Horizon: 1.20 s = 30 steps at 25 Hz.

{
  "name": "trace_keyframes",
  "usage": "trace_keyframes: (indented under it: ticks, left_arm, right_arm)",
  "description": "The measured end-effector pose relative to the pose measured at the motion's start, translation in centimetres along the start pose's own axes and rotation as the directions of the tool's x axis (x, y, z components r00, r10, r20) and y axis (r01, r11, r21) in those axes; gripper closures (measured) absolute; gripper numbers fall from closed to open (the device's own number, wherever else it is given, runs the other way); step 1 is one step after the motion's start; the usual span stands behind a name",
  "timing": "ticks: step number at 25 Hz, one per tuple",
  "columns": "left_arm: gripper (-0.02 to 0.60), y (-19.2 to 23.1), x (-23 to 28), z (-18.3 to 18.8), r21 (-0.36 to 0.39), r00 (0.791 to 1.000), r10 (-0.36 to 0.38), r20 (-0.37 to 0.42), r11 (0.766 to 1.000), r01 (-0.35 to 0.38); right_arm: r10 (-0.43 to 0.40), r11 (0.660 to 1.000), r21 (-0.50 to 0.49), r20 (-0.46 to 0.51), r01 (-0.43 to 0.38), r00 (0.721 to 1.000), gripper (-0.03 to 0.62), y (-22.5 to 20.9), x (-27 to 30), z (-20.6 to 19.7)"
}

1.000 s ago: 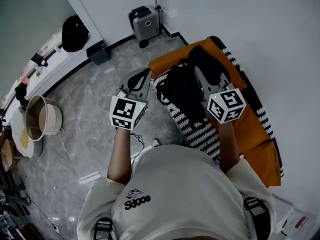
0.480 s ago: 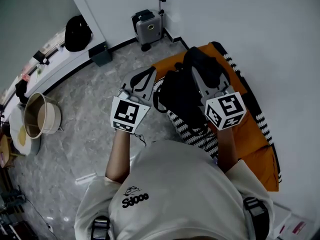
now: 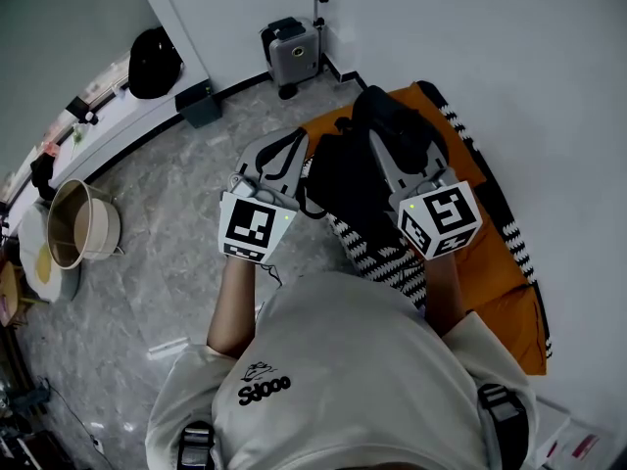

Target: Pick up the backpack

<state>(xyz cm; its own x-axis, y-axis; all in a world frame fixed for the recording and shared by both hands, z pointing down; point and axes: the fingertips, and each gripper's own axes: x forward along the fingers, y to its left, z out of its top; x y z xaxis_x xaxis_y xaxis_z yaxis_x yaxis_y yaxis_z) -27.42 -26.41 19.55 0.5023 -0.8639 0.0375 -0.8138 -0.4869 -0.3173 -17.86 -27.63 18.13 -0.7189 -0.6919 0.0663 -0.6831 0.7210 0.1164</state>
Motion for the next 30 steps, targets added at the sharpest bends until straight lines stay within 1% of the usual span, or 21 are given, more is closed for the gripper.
trace_keyframes:
  ticks: [5,12,23,30]
  left_arm:
    - [0.558,-0.2,0.2,0.3,0.010,1.000,0.000,0.001,1.000,0.000]
    - [0.558,0.2,1.0,0.7,-0.003,1.000,-0.001,-0.002,1.000,0.001]
    - [0.558,0.1,0.7,0.5,-0.005,1.000,-0.014,-0.010,1.000,0.014]
    - [0.558,0.4,0.2,0.6,-0.014,1.000,-0.024,-0.013,1.000,0.023]
  right_arm:
    - [0.010,1.000,-0.001,-0.008,-0.010,1.000,0.545,-0.1,0.2,-0.3]
    - [0.020,1.000,0.004,-0.011,-0.020,1.000,0.545,-0.7,0.5,-0.1]
    - [0.032,0.999,0.028,-0.010,-0.032,0.999,0.545,-0.5,0.3,0.0]
    - [0.024,0.999,0.032,-0.016,-0.023,1.000,0.545,-0.3,0.4,0.2]
